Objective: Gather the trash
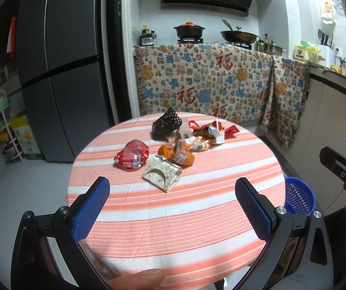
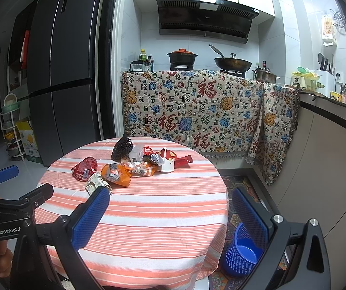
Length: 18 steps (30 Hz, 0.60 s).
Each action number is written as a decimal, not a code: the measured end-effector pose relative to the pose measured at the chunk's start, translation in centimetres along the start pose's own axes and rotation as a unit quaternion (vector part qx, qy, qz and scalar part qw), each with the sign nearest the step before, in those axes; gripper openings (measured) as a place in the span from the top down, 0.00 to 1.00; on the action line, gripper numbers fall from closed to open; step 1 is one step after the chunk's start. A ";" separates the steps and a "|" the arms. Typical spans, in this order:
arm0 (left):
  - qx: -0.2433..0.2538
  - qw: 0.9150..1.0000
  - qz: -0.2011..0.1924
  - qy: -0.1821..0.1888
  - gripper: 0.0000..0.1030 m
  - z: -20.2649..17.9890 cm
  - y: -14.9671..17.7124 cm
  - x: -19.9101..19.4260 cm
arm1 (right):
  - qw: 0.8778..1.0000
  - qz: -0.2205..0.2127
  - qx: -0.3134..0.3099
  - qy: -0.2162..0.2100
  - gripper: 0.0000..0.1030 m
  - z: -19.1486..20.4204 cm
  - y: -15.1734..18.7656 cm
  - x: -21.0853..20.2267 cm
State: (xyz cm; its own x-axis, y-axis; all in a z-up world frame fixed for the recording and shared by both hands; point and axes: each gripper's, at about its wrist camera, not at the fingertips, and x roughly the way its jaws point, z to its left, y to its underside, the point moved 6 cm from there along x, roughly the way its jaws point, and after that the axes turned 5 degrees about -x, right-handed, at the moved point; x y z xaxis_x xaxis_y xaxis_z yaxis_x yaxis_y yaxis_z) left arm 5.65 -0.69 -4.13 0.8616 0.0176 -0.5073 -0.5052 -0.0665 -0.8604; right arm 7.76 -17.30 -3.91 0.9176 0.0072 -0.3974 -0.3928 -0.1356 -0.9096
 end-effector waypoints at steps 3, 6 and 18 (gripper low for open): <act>0.000 1.000 0.001 0.000 0.00 0.0 0.0 0.0 | 1.000 0.001 0.000 0.000 0.00 0.0 0.1 0.1; 0.000 1.000 0.001 0.000 0.00 0.0 0.1 0.0 | 1.000 0.001 0.000 0.001 0.00 -0.1 0.1 0.1; -0.004 1.000 0.007 -0.002 0.00 0.1 1.2 0.7 | 1.000 0.006 0.000 0.001 0.00 0.0 0.4 0.4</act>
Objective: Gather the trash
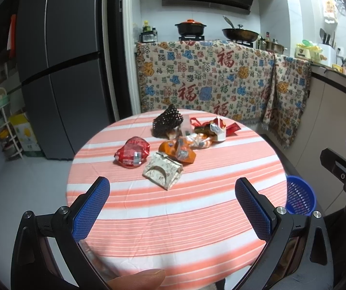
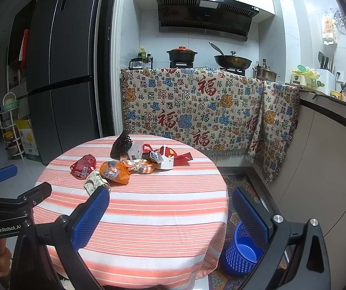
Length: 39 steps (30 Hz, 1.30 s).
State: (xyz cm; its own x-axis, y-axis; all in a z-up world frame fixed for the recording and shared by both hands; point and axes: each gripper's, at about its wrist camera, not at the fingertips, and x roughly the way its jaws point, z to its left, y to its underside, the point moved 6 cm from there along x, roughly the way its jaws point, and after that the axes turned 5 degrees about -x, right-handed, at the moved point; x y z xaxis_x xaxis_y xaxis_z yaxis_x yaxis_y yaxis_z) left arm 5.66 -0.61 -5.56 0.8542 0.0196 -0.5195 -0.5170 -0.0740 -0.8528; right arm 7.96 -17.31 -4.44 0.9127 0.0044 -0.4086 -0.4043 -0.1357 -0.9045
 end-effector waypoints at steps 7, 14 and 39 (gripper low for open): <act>-0.005 1.000 0.009 -0.002 0.00 0.2 0.1 0.4 | 1.000 0.009 -0.001 0.000 0.00 0.0 0.3 0.6; -0.014 0.999 0.028 -0.008 0.00 0.8 0.2 1.7 | 1.000 0.018 -0.002 0.001 0.00 0.2 0.7 1.8; -0.074 0.983 0.167 -0.017 0.00 0.5 2.5 18.9 | 0.985 0.171 -0.017 -0.003 0.00 1.7 9.0 20.6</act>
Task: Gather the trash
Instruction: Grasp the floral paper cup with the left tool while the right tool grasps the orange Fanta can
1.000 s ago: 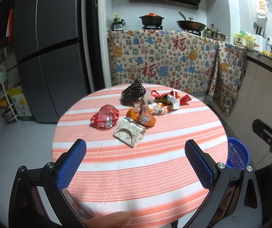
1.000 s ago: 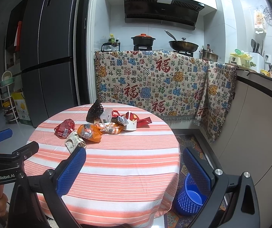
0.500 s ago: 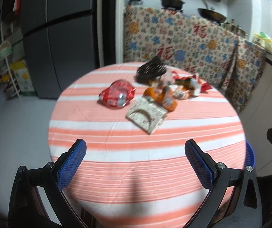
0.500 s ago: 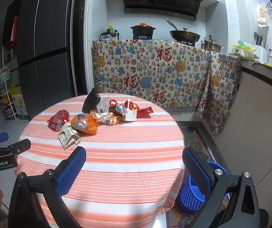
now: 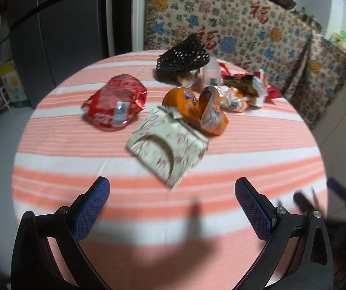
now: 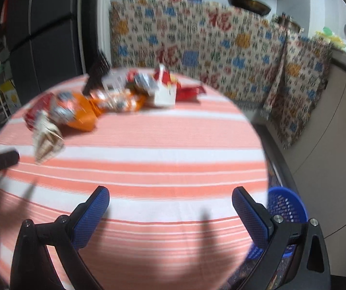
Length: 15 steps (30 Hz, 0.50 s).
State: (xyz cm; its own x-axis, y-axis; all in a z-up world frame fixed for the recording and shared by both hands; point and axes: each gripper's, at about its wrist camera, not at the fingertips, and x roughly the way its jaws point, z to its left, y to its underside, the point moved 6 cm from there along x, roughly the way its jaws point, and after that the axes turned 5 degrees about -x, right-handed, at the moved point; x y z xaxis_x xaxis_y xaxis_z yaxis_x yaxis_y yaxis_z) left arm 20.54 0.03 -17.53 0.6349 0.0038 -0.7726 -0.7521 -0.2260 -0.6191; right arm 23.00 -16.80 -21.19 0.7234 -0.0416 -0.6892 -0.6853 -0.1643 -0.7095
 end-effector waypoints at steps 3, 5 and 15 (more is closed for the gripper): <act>-0.006 1.000 0.004 -0.029 0.00 -1.2 -1.4 2.4 | 1.000 0.029 0.003 0.008 0.00 -0.1 0.5 2.3; -0.011 0.998 0.007 -0.054 0.00 -1.6 -2.2 4.0 | 0.999 0.039 0.005 0.007 0.00 -0.1 0.8 3.2; -0.038 0.997 0.022 -0.071 0.00 3.2 -2.2 5.4 | 0.999 0.046 0.004 -0.008 0.00 0.3 0.3 4.2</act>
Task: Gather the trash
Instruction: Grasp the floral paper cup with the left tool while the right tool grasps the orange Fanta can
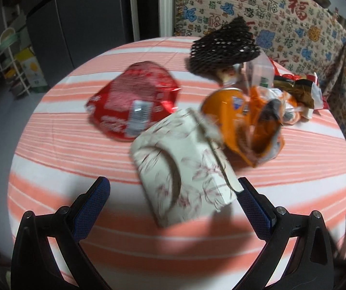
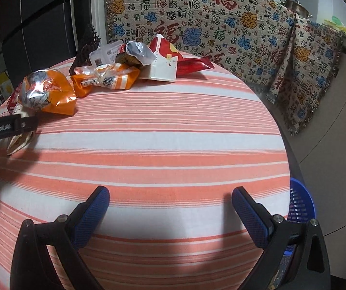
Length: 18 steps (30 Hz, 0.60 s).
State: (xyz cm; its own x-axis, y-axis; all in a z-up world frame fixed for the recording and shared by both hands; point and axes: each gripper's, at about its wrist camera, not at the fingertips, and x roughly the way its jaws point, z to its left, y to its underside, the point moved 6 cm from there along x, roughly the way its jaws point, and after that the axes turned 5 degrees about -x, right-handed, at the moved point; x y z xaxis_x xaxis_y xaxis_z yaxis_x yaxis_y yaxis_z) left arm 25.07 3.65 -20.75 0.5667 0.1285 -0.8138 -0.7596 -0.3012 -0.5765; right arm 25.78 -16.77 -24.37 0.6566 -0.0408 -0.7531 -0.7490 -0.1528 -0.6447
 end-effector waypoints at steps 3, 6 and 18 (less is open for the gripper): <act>0.014 1.000 0.006 0.003 0.00 2.4 0.7 -0.3 | 1.000 0.007 0.014 -0.016 0.00 -0.3 0.1 0.3; 0.028 0.999 0.015 0.000 0.00 4.6 1.6 -0.3 | 1.000 0.007 0.011 -0.015 0.00 -0.2 0.0 0.4; 0.064 0.997 -0.007 0.050 0.07 3.2 0.1 0.2 | 0.988 0.014 -0.101 -0.116 0.00 6.6 -2.6 1.5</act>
State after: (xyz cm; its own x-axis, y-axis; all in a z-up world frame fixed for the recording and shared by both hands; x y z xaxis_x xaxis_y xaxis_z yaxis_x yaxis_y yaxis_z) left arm 24.08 6.71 -21.17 0.6015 0.0349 -0.7981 -0.7823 -0.1766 -0.5973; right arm 28.15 -9.90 -24.71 0.5796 0.1760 -0.7956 -0.7190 -0.3491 -0.6010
